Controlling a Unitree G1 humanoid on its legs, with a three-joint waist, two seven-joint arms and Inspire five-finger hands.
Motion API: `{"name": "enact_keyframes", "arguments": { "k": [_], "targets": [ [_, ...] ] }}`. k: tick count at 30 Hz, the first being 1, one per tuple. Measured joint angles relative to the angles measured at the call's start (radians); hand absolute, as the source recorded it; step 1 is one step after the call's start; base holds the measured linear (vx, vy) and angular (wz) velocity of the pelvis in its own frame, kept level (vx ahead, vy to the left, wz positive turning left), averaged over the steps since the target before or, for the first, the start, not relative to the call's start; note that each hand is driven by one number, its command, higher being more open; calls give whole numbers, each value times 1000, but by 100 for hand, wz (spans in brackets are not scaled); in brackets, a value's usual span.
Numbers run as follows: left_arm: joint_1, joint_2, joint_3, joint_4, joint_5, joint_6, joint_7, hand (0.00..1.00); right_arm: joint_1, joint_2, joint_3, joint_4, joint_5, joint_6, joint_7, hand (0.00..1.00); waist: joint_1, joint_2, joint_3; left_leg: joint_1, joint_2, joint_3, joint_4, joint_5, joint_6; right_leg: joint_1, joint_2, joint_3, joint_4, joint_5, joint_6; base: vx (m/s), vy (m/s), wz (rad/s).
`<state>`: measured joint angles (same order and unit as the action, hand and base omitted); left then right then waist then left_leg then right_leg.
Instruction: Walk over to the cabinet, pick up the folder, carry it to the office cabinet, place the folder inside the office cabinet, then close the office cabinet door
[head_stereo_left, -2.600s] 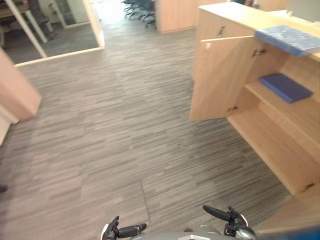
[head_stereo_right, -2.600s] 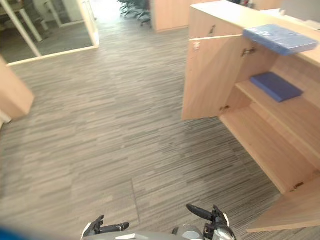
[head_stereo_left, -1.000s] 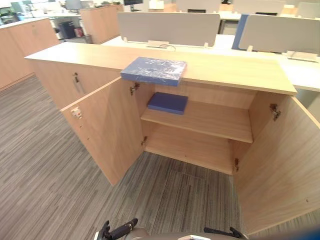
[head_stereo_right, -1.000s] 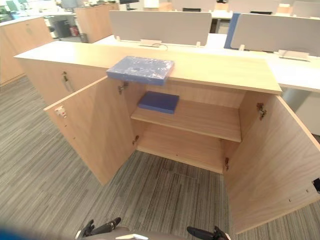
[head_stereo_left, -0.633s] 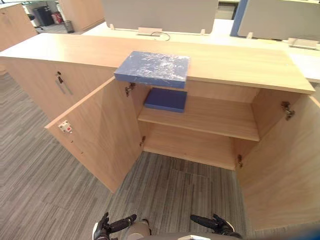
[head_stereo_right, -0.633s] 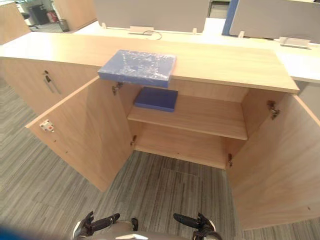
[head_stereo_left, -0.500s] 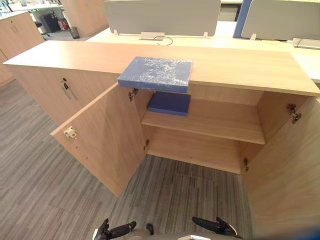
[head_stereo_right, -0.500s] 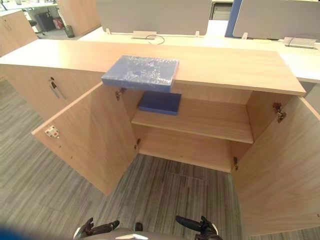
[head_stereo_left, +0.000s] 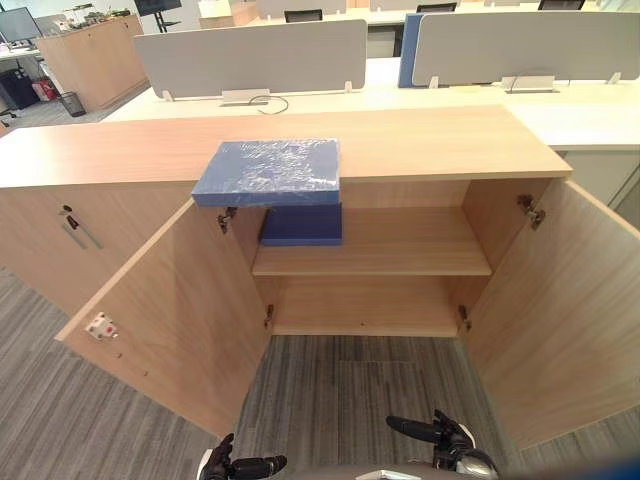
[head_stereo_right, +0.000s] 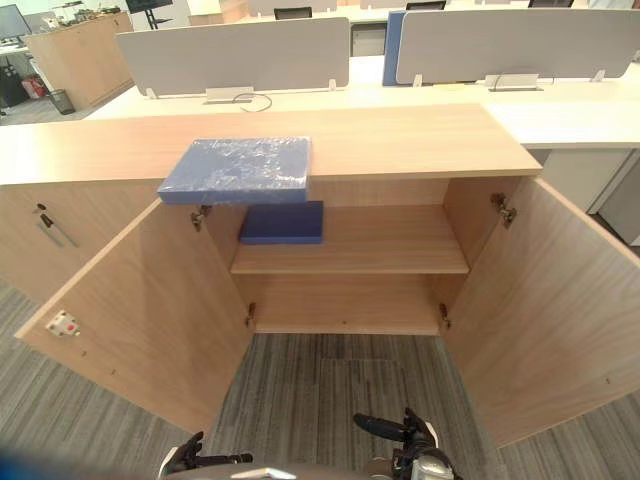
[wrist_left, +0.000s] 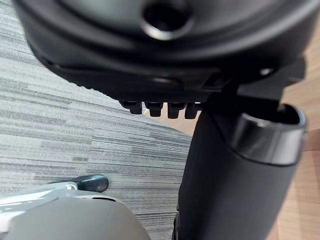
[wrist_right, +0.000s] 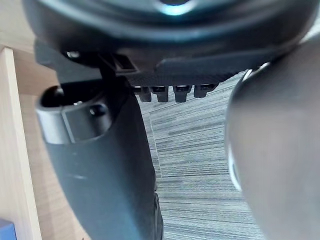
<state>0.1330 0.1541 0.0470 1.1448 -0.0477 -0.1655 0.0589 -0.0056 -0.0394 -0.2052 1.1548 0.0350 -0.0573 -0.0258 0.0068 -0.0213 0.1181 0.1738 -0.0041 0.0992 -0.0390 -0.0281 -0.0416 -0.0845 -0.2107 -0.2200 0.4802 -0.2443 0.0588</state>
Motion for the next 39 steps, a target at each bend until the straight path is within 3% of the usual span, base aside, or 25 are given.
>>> {"name": "enact_keyframes", "arguments": {
  "k": [1, 4, 5, 9, 10, 14, 16, 17, 18, 19, 20, 23, 28, 34, 39],
  "targets": [
    [2, -8, 2, 3, 0, 3, 4, 100, 4, -8, -1, 2, 6, 2, -2, 100, -4, -2, -5, 4, 2, -13, -2, 0, -1, 7, 5, -17, -4, -13, 4, 83, -215, 49],
    [12, -58, 65, -2, 3, 3, 3, 100, 20, -28, 1, -3, 13, -1, 0, 100, -4, 57, -18, -19, 86, -43, 7, 6, -28, 55, 95, -82, -123, 5, -27, 127, -200, 30],
    [18, -65, 88, -3, 2, 3, 0, 100, 23, -29, -1, 2, 26, 3, -2, 100, -4, 60, -20, -18, 116, -54, 8, 2, -43, 89, 131, -103, -176, 18, -45, 175, -286, 29],
    [25, -63, 122, -9, 0, 5, -7, 100, 30, -20, -1, 12, 48, 4, -1, 100, -6, 45, -23, -40, 175, -57, 114, -61, -96, 182, 200, -143, -284, 26, -67, 235, -224, 26],
    [29, -61, 128, -26, -1, 12, -9, 100, 31, -12, 0, 12, 49, 4, -1, 100, -5, 41, -24, -99, 189, -51, 282, -120, -118, 233, 215, -154, -325, 30, -74, 222, -123, 20],
    [38, -69, 136, -83, -33, 15, -9, 100, 39, -15, 32, 6, 49, 6, -1, 100, 22, 36, -14, -267, 224, -27, 758, -156, -147, 342, 218, -136, -372, 31, -88, 200, -52, -8],
    [36, -74, 132, -110, -40, 10, -7, 100, 41, -17, 35, 8, 48, 7, -2, 100, 37, 41, -11, -320, 236, 29, 862, -201, -113, 386, 212, -116, -386, 28, -93, 256, 67, -41],
    [35, -73, 124, -121, -52, 6, -5, 100, 39, -17, 33, 8, 49, 8, -3, 100, 42, 42, -5, -363, 224, 60, 851, -222, -76, 408, 201, -97, -391, 28, -92, 272, 133, -34],
    [35, -72, 123, -121, -64, 1, -5, 100, 38, -17, 30, 9, 49, 9, -4, 100, 42, 41, -2, -378, 209, 60, 820, -223, -67, 412, 194, -92, -390, 26, -89, 279, 153, -42],
    [36, -73, 109, -121, -92, -4, -2, 100, 37, -19, 27, 10, 54, 10, -8, 100, 43, 45, 1, -385, 169, 53, 683, -185, -36, 412, 184, -76, -371, 15, -67, 329, 220, -33],
    [42, -69, 76, -119, -109, -5, -2, 100, 34, -34, 26, 9, 59, 9, -9, 100, 45, 68, 4, -357, 148, 31, 560, -123, 1, 412, 189, -58, -344, -8, -35, 278, 174, -21],
    [40, -42, 68, -132, -197, -5, -13, 100, 30, -3, 27, 17, 88, 7, -15, 100, 42, 20, 13, -301, 95, 23, 450, -116, 17, 397, 148, -32, -355, -30, -30, 189, 95, 7],
    [85, -55, 28, -212, -392, 5, -42, 100, 41, -2, 50, 4, 83, 5, -12, 100, 45, 21, 2, -243, 58, 15, 364, -84, 13, 406, 130, -30, -374, -13, -16, 29, -8, 15],
    [151, -82, -54, -406, -654, 27, -95, 100, 43, -19, 118, -12, 43, 7, -12, 100, 42, 19, 2, -157, 53, 3, 59, 93, -12, 340, 151, -31, -352, 2, -28, -29, -111, 5],
    [213, -102, -128, -633, -709, 39, -113, 100, 43, -24, 153, -23, 41, 10, -11, 100, 42, 22, 0, -114, 54, 7, -49, 148, -12, 328, 153, -26, -348, 2, -28, -15, -36, -2]
  ]
}}
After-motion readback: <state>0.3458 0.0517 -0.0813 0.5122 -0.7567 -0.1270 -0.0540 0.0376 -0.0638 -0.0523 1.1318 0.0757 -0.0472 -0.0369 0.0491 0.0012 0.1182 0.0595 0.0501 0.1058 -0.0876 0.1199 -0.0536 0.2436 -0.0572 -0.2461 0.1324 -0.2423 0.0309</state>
